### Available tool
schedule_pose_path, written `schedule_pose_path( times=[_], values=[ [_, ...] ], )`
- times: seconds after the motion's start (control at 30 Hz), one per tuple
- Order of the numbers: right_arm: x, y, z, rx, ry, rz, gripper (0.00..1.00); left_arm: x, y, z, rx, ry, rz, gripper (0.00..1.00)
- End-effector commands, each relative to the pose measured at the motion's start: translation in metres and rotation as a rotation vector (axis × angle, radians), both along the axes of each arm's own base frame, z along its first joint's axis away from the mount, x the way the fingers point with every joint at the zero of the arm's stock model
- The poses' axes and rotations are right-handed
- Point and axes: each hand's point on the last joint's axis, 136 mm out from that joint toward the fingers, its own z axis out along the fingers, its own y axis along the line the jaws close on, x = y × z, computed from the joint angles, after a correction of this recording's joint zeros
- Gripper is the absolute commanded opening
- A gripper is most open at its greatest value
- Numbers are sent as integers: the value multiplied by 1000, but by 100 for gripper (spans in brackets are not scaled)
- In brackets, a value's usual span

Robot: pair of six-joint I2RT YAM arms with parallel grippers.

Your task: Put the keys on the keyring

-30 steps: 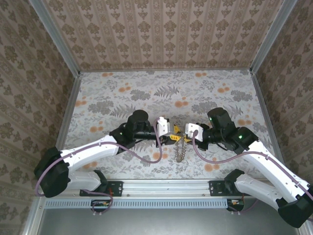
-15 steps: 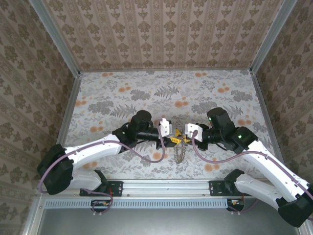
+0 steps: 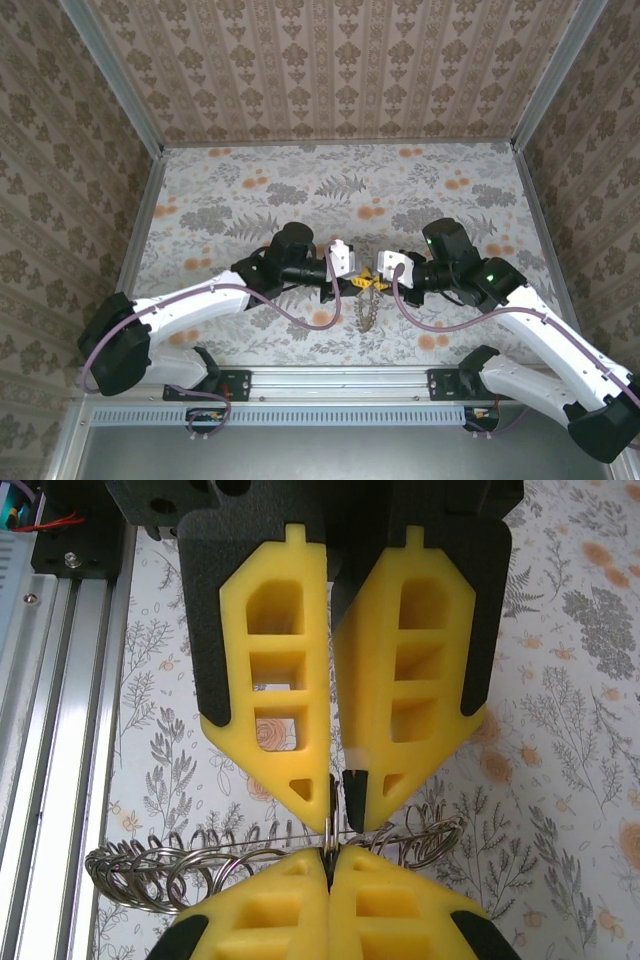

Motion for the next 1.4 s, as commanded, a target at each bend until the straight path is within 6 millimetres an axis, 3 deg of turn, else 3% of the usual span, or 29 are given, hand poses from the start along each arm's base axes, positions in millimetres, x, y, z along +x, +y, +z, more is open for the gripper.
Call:
schedule_pose_path(
  times=[0.0, 0.1, 0.2, 0.27, 0.37, 0.57, 0.83, 1.17, 1.37],
  values=[
    [1, 11, 27, 76, -44, 29, 0, 0, -6, 9, -10, -26, -21, 17],
    [2, 11, 28, 76, -44, 27, 0, 1, -7, 6, 7, -19, -20, 17],
    [2, 11, 27, 73, -42, 24, 0, 0, -6, 8, 10, -31, -27, 0],
    [2, 10, 26, 69, -42, 20, 0, -1, -7, 12, 3, -40, -34, 0],
    [2, 4, 21, 48, -56, 4, 18, -2, -5, 22, -52, -51, -40, 0],
    [-1, -10, 15, 25, -52, -29, 23, -5, -1, 42, -176, -60, -65, 0],
    [-6, -14, 27, 67, -84, -50, 18, -9, 2, 51, -278, -57, -97, 0],
    [3, -13, 2, 36, -46, -76, 17, -22, 3, 57, -340, -44, -182, 0],
    [-8, 1, 16, 123, -40, 20, 24, -22, 3, 55, -339, -53, -176, 0]
  ],
)
